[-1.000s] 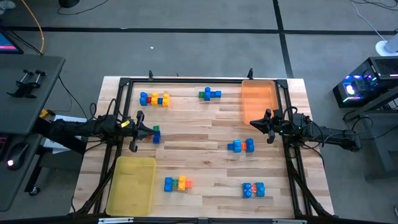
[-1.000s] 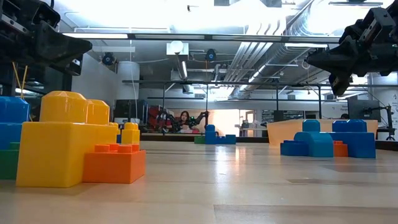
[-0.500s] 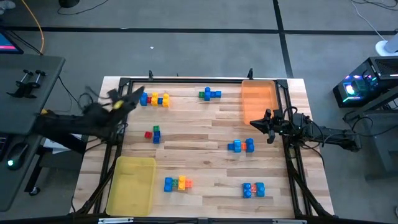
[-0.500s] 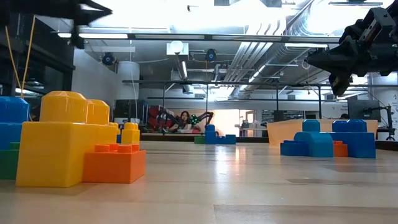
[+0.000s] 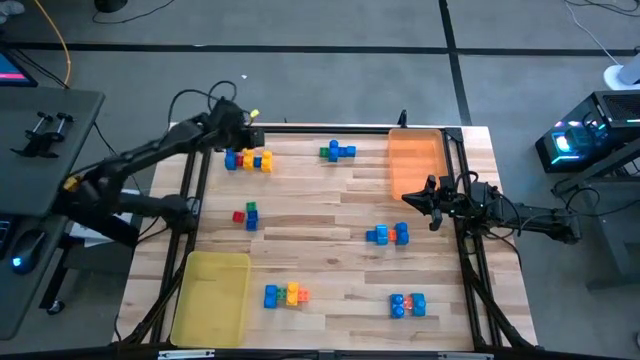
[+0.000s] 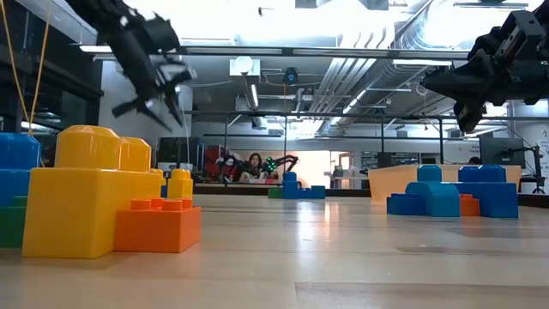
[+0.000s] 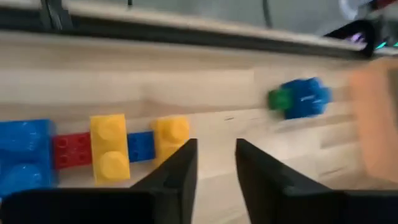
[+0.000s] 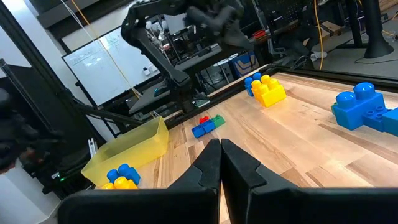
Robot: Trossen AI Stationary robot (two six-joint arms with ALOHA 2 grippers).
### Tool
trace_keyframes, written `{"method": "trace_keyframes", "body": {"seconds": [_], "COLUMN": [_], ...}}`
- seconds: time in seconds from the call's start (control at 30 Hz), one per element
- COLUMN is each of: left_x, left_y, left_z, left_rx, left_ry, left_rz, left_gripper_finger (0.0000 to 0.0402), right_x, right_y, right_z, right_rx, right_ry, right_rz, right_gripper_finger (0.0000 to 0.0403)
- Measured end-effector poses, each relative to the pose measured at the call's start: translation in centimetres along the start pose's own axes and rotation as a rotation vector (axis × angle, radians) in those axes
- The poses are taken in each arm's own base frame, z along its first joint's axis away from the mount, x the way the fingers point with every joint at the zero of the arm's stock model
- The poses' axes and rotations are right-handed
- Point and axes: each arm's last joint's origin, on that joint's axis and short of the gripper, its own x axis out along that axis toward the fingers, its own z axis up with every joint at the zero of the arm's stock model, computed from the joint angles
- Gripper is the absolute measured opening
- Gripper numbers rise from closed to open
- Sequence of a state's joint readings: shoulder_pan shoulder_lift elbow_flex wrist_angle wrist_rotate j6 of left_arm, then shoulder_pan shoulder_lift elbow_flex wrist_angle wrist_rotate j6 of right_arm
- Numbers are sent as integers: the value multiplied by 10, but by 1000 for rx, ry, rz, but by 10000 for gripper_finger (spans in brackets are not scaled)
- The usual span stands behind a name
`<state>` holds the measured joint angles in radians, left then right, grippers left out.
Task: Sort blocks by size
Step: Put the large yellow game piece into the yellow bin
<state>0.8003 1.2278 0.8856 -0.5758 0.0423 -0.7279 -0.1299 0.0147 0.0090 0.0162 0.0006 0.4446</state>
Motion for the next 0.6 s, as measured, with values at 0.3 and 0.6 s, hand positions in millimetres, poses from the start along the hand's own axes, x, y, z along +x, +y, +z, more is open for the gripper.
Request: {"method": "trace_keyframes", "body": {"seconds": [0.3,0.6], "left_x": [54,86], "left_y": [1,7], "left_z": [-4,-10], "left_rx": [52,3], "left_ry": [169,234], "left_rz": [25,97], "left_gripper_finger": [226,252], "right_x": [0,0], "right_y": [0,0], "right_z": [0,0], "right_rx": [0,0], "right_ry": [-1,0], "right_rz": [0,0], "right_gripper_finger": [1,1]}}
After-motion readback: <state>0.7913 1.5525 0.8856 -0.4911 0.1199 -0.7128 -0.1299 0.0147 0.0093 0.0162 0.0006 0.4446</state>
